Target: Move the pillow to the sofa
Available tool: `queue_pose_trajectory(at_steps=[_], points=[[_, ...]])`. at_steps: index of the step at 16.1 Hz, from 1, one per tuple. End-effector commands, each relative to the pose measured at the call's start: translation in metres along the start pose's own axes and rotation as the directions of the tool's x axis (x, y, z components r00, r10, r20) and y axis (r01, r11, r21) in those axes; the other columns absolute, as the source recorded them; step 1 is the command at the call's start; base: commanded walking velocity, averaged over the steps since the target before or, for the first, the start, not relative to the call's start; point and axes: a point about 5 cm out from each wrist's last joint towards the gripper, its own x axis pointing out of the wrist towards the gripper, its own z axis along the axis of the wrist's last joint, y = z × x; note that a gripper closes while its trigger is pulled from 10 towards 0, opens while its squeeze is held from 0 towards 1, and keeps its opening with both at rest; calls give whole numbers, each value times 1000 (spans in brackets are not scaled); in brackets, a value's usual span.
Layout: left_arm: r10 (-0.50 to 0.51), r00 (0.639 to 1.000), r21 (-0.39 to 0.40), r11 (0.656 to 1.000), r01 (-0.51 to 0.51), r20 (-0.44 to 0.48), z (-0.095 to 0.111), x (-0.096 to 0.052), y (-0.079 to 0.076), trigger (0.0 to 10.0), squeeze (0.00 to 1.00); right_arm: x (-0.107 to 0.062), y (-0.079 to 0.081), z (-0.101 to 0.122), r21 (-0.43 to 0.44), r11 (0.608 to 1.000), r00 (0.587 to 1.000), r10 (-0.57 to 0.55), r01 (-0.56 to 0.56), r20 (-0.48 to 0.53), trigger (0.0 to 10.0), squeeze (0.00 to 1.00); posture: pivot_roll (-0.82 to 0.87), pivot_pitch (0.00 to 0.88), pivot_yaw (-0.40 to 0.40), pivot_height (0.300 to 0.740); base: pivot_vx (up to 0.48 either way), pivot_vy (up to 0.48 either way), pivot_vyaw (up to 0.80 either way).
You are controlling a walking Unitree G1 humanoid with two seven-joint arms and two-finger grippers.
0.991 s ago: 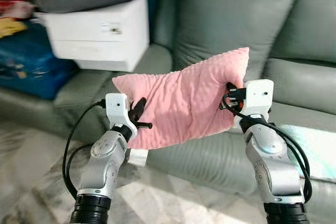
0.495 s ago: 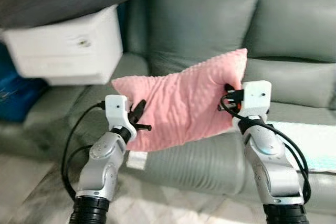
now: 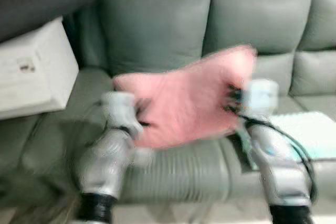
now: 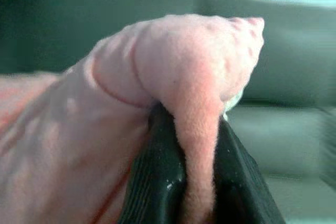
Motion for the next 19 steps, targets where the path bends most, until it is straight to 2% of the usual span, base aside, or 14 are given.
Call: queue_pose_trajectory(at_steps=[1,6,10,12,15,16,19], points=[[51,999,19,999,-51,6,3,-5,15,10000,0,3,17,12,15,998,997,61,-62,53,10000,0,-143,0,29,740,0,0,0],[63,998,31,997,-64,12,5,-4,17,10000,0,2,18,12,13,998,996,67,-67,52,10000,0,-142,0,31,740,0,0,0],[119,993,58,991,-121,23,7,-4,24,10000,0,2,18,11,20,997,996,68,-70,50,10000,0,-138,0,32,740,0,0,0],[104,994,62,993,-105,25,6,-7,24,10000,0,2,18,11,22,997,996,70,-71,50,10000,0,-139,0,32,740,0,0,0],[114,993,27,993,-115,37,6,-9,27,10000,0,1,18,11,23,997,996,67,-69,51,10000,0,-140,0,33,740,390,0,0],[127,991,58,990,-129,31,6,-9,30,10000,0,1,17,11,23,997,996,66,-68,52,10000,0,-143,0,34,740,420,0,0],[177,984,40,983,-178,20,5,-8,35,10000,0,1,16,11,23,998,997,62,-63,51,10000,0,-145,0,35,740,139,0,0]])
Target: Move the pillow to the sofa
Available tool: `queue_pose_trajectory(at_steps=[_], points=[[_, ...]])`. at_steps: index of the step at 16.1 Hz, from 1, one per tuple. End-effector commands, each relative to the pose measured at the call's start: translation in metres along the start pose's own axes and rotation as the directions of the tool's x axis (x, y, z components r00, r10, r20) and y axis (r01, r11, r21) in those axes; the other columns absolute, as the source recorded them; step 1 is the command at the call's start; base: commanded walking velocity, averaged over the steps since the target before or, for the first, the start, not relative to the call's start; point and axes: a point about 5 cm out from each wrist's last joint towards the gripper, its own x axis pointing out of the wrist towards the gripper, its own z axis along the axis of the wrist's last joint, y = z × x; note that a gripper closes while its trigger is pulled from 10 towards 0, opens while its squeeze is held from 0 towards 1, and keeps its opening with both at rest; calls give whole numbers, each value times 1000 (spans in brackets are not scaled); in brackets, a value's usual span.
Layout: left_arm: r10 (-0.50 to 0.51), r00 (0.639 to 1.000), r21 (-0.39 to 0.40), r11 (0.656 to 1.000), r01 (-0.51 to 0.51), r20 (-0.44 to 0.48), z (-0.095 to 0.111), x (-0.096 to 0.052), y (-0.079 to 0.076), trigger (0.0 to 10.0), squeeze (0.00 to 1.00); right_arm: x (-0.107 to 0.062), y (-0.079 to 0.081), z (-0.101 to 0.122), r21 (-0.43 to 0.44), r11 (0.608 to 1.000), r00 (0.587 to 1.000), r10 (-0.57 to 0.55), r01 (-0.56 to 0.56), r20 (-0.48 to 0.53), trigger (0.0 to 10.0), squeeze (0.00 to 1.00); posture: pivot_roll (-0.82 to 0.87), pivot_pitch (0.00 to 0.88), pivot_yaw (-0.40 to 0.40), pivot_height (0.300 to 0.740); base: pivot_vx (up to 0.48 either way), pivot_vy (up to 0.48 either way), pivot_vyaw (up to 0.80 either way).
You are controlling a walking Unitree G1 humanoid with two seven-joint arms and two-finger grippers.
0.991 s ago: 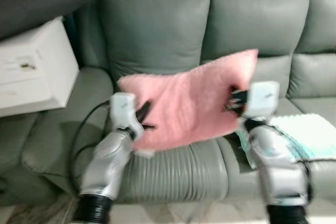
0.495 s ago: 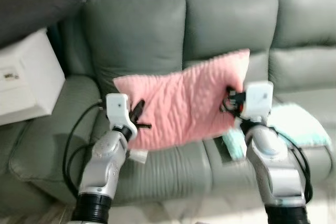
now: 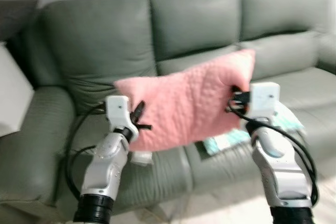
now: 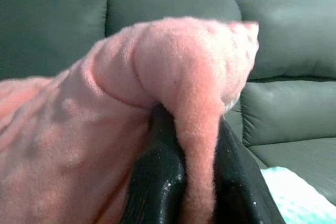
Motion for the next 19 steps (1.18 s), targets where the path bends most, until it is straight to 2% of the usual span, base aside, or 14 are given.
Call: queue_pose_trajectory(at_steps=[1,9,10,11,19], points=[[49,999,17,999,-49,13,7,-1,13,10000,0,3,12,9,15,999,999,38,-38,39,10000,0,-145,0,35,740,0,0,0],[84,996,33,996,-84,7,3,0,15,10000,0,3,11,9,13,999,998,42,-43,37,10000,0,-147,0,32,740,0,0,0],[115,993,77,990,-114,1,2,1,16,10000,0,3,12,9,13,999,998,44,-44,37,10000,0,-147,0,32,740,0,0,0],[107,994,70,992,-106,-1,2,1,16,10000,0,2,12,9,13,999,998,44,-44,37,10000,0,-147,0,32,740,0,0,0],[77,997,89,993,-76,0,3,1,15,10000,0,1,13,9,19,999,998,38,-39,41,10000,0,-146,0,40,740,0,465,0]])
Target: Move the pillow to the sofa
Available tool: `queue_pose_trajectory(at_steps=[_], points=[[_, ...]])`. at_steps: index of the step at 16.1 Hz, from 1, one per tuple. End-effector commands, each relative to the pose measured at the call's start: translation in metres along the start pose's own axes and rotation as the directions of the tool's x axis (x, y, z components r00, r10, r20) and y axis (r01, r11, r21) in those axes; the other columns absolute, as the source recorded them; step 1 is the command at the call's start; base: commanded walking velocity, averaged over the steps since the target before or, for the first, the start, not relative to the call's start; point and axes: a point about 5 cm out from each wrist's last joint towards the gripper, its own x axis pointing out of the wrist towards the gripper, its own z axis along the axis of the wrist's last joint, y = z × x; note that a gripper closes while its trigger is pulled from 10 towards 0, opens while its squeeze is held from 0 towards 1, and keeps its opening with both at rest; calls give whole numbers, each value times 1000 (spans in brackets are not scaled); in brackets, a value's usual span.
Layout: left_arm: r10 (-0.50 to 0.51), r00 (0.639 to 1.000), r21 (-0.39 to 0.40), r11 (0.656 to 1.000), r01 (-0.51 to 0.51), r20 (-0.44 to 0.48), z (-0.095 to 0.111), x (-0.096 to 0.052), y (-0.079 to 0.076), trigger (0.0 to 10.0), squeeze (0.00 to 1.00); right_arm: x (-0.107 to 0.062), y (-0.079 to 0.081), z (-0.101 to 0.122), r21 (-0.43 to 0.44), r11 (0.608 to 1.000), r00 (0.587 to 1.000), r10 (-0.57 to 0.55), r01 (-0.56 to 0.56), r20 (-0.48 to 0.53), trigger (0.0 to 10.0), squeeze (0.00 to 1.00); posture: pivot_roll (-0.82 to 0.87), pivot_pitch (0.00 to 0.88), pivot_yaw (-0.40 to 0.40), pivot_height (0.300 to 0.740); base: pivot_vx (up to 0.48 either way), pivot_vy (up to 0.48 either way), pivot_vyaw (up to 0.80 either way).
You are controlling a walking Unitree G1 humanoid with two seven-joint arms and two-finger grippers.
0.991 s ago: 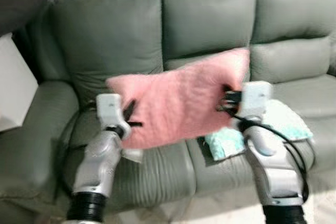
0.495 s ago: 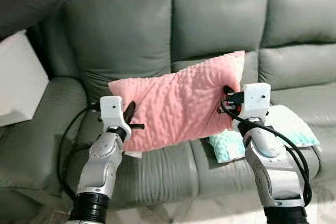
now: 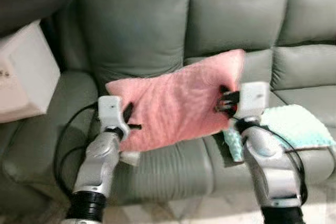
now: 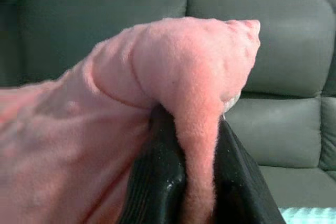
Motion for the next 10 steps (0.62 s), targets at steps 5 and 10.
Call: queue_pose_trajectory(at_steps=[5,10], points=[[-29,999,23,999,28,26,5,1,-6,10000,0,1,-6,8,-3,1000,999,-23,23,40,10000,0,-144,0,43,740,0,480,0],[-15,995,35,999,11,103,14,2,-6,10000,0,1,-5,9,-1,1000,999,-22,22,45,10000,0,-143,0,47,740,0,0,0]])
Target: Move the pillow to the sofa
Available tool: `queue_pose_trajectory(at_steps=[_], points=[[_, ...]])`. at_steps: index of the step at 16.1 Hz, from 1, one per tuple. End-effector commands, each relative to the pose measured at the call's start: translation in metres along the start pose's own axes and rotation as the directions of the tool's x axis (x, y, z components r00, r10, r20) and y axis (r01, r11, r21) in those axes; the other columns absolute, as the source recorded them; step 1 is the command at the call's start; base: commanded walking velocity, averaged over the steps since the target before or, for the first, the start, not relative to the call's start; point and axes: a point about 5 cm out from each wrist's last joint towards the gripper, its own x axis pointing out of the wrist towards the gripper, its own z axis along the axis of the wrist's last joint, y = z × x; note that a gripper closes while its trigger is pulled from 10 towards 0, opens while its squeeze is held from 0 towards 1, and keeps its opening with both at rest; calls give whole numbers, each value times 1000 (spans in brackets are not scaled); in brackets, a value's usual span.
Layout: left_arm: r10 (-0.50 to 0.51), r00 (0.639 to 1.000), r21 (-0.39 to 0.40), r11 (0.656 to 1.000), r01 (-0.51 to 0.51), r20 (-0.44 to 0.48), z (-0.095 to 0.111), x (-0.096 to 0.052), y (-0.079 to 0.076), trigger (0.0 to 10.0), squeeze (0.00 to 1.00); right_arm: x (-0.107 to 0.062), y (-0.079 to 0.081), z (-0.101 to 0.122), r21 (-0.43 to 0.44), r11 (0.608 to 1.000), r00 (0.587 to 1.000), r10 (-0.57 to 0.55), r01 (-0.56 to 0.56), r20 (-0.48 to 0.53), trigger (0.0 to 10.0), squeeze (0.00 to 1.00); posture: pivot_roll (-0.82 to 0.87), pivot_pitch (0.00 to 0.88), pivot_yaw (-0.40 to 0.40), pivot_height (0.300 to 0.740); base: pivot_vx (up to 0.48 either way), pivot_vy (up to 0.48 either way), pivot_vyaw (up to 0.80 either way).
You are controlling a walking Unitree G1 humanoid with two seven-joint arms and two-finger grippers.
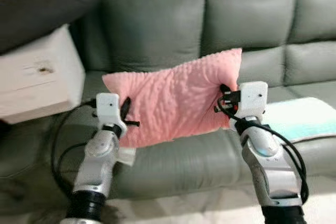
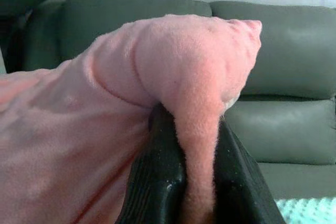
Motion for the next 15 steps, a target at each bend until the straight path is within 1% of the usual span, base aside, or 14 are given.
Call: queue_pose_trajectory(at_steps=[1,2,5,9,13,15], points=[[-16,999,2,1000,16,40,9,3,-3,10000,0,1,-4,8,-1,1000,999,-17,17,37,10000,0,-142,0,47,740,0,0,0],[-7,999,-15,1000,8,44,10,3,-3,10000,0,1,-4,8,0,1000,999,-18,18,37,10000,0,-142,0,47,740,0,0,0],[-45,998,10,999,45,46,9,1,-6,10000,0,1,-4,8,-1,1000,999,-16,17,36,10000,0,-143,0,44,740,0,0,0],[-38,998,-4,999,38,48,8,0,-6,10000,0,0,-3,7,-2,1000,999,-13,14,35,10000,0,-143,0,41,740,0,0,0],[-35,999,-6,999,35,40,6,-1,-6,10000,0,-1,-2,8,-32,999,999,2,-1,41,10000,0,-144,0,41,740,0,0,0],[-33,999,-5,999,33,34,5,-1,-5,10000,0,0,0,8,-41,999,999,10,-9,42,10000,0,-141,0,40,740,0,0,800]])
